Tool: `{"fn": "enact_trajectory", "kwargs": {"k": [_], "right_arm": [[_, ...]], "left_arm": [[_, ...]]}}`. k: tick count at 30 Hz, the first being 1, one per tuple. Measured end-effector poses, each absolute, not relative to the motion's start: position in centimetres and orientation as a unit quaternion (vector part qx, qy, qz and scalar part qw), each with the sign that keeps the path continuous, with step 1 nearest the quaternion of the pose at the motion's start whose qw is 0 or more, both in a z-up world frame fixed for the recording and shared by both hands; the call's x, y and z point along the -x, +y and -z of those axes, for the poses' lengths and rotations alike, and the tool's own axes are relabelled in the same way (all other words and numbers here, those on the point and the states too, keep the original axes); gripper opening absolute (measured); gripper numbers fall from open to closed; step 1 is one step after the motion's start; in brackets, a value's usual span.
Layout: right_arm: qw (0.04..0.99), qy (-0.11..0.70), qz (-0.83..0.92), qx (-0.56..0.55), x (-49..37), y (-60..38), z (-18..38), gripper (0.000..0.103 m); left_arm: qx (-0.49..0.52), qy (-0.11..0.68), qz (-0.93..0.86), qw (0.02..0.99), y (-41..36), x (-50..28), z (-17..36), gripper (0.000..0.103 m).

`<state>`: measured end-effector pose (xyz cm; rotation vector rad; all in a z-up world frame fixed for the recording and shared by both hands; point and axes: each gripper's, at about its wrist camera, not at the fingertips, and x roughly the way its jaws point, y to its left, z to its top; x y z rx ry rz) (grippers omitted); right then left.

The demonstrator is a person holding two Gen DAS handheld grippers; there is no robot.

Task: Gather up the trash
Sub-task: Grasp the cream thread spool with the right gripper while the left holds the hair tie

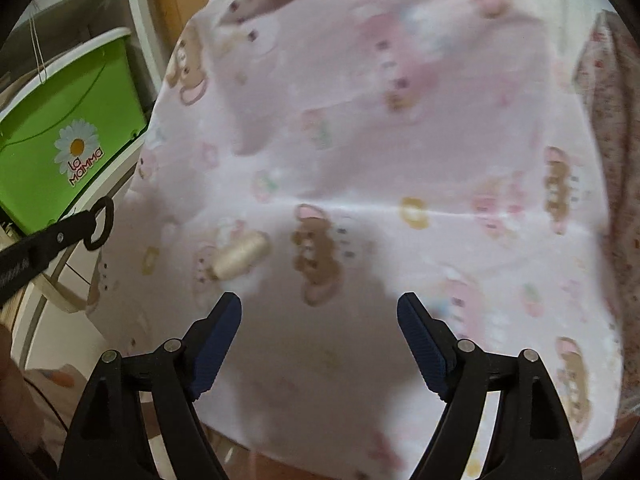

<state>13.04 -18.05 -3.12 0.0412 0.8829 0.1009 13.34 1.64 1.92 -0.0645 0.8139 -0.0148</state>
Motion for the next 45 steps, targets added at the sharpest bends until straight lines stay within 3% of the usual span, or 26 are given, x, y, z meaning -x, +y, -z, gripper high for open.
{"fn": "enact_trajectory", "kwargs": {"k": [12,21,24,28,45], "right_arm": [[0.899,0.432,-0.062,0.024,-17.7,-12.1,5.0,0.082],[0.900,0.430,-0.067,-0.008,-18.7,-12.1,6.0,0.082],[0.899,0.431,-0.074,0.012,-18.5,-11.7,6.3,0.074],[0.897,0.436,-0.068,0.019,-18.6,-11.4,6.6,0.050],[0.935,0.345,-0.074,0.040,-12.2,-15.0,1.2,0.049]], "left_arm": [[0.058,0.396,-0.019,0.916,3.5,-13.3,-1.9,0.004],[0.081,0.395,-0.014,0.915,4.1,-12.9,-2.5,0.004],[0.081,0.397,-0.015,0.914,4.2,-12.9,-2.4,0.004],[0.076,0.395,-0.015,0.915,4.0,-12.9,-2.5,0.004],[0.044,0.388,-0.001,0.921,2.4,-12.1,-2.2,0.004]]}}
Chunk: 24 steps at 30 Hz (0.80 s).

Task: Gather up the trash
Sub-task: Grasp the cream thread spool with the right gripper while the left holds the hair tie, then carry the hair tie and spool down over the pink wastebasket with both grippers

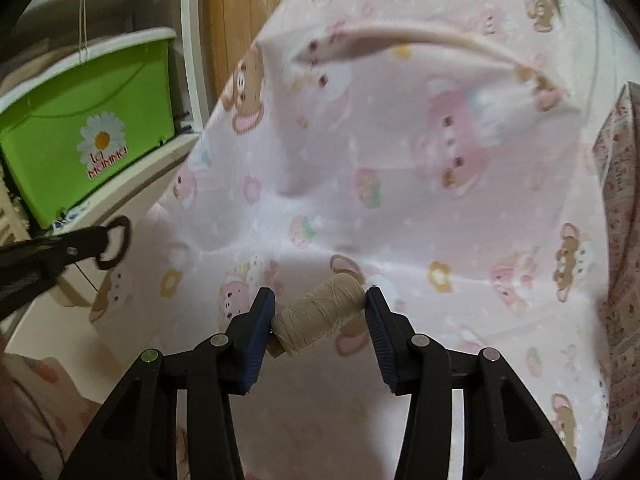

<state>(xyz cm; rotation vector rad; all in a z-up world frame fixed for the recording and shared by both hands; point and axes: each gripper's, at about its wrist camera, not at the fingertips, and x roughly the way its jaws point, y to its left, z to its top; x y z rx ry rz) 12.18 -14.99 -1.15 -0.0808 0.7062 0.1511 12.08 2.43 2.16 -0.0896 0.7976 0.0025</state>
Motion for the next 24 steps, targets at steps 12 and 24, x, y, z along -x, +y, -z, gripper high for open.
{"fn": "enact_trajectory", "kwargs": {"k": [12,24], "right_arm": [[0.951,0.297,-0.085,0.018,-4.7,-20.3,-4.9,0.049],[0.954,0.289,-0.070,0.022,2.0,-23.2,-5.3,0.049]], "left_arm": [[0.010,0.366,0.048,0.930,-1.3,-9.8,-2.9,0.004],[-0.002,0.359,0.122,0.925,-5.9,-4.9,-5.4,0.004]]}}
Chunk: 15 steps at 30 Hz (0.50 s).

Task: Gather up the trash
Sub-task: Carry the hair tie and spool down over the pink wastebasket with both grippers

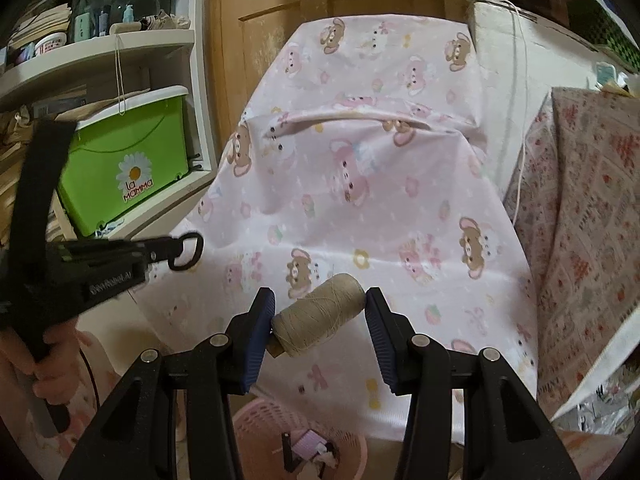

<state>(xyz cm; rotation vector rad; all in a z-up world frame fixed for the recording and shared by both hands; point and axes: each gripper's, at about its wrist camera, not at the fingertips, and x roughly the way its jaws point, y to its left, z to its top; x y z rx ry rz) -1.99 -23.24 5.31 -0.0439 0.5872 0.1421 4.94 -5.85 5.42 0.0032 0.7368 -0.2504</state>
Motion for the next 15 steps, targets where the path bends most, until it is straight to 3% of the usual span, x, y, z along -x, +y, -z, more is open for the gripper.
{"fn": "enact_trajectory", "kwargs": {"k": [15], "right_arm": [[0.926,0.373,-0.062,-0.016,3.6,-25.9,-0.2,0.049]], "left_arm": [[0.014,0.460,0.158,0.874,-8.8,-3.0,-0.6,0.004]]}}
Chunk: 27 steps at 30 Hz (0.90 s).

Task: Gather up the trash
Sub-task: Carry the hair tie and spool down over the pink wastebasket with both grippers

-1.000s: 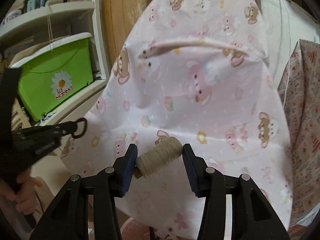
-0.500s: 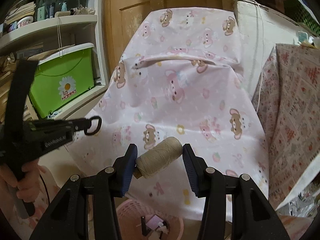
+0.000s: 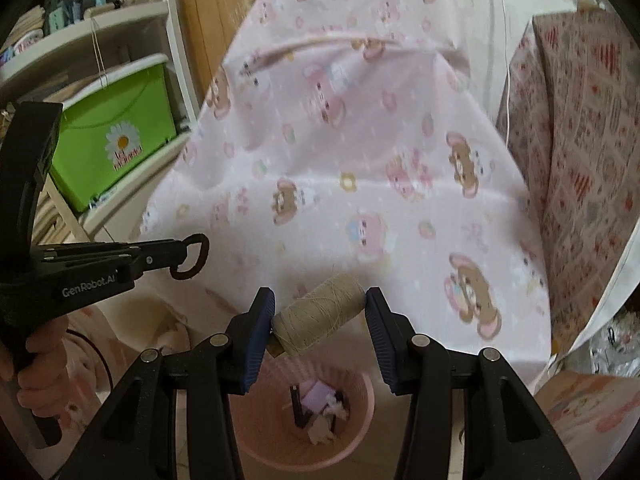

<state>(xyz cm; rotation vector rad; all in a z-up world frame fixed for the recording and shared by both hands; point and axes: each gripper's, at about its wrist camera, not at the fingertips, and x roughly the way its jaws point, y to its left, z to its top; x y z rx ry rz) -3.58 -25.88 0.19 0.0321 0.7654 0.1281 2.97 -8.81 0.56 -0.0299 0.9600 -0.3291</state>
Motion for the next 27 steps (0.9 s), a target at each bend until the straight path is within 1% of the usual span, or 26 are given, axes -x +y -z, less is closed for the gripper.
{"fn": "enact_trajectory", "kwargs": {"k": [12,18,22,27], "right_arm": [[0.889,0.453,-0.066,-0.015,3.6,-25.9,5.2,0.049],[0.864,0.500,-0.059,-0.026,2.5,-26.1,8.3,0.049],[0.850,0.525,-0.045,-0.013,1.9,-26.1,10.3,0.049],[0.828,0.560,-0.026,-0.015,1.5,-26.7,12.9,0.049]], "left_arm": [[-0.010,0.524,0.175,0.833,-10.5,-2.7,4.2,0.004],[-0.039,0.560,0.168,0.810,-11.2,-2.8,7.3,0.004],[-0.071,0.572,0.164,0.801,-11.9,-2.5,9.0,0.004],[-0.083,0.590,0.157,0.787,-12.4,-2.3,10.9,0.005]]}}
